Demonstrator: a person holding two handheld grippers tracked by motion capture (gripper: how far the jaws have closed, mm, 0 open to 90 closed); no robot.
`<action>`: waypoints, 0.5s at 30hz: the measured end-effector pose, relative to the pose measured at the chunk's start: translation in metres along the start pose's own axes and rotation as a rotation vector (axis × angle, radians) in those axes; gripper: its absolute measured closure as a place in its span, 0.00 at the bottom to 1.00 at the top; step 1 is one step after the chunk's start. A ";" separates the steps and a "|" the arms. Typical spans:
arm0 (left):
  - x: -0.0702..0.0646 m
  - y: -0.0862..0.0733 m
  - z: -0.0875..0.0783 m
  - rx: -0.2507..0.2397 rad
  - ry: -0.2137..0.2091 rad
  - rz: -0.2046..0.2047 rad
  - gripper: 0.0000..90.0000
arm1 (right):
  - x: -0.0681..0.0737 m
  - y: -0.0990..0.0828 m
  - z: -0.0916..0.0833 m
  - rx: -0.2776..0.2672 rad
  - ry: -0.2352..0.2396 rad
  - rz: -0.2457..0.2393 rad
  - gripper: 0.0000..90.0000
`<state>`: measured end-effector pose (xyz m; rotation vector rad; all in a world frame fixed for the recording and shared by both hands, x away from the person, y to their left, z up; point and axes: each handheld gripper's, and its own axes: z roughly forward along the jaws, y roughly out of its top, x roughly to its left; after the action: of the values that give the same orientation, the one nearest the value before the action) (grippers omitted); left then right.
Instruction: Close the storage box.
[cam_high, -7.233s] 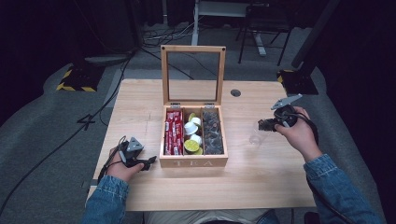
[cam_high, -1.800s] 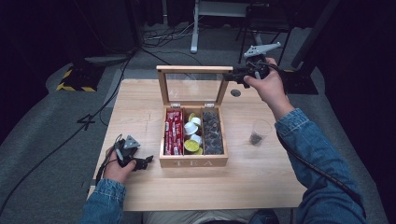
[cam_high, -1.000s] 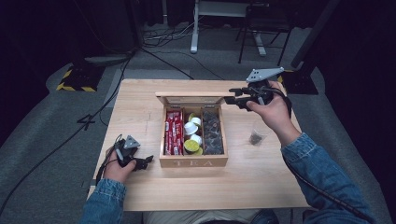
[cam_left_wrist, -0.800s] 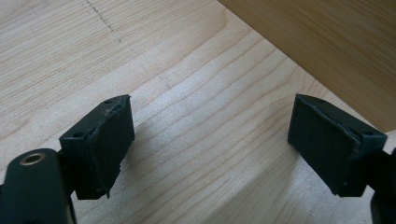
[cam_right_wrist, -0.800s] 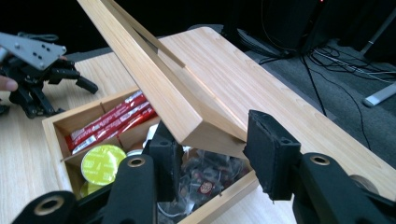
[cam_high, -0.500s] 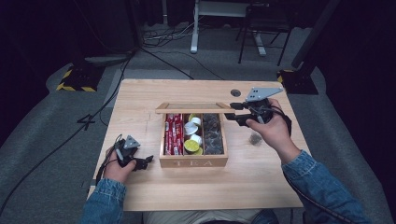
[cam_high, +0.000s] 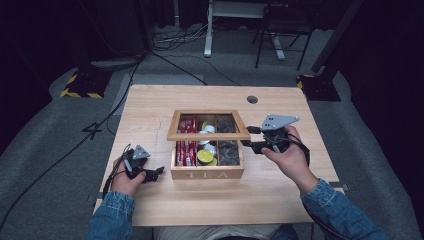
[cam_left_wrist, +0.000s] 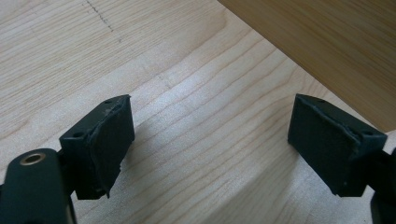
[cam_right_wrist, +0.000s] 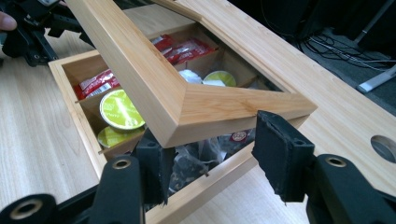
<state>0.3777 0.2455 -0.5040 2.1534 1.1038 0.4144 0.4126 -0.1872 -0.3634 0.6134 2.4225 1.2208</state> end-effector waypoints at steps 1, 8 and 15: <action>0.000 0.000 0.000 -0.001 0.002 -0.001 0.17 | 0.002 -0.002 0.000 0.004 -0.002 0.000 0.54; 0.000 0.000 0.000 -0.002 0.003 -0.005 0.17 | 0.008 -0.017 0.003 0.023 0.023 0.026 0.55; 0.000 0.000 0.000 -0.002 0.002 -0.004 0.17 | 0.017 -0.025 0.006 0.043 0.010 0.014 0.56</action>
<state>0.3777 0.2450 -0.5041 2.1490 1.1088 0.4157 0.3963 -0.1877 -0.3891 0.6395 2.4623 1.1828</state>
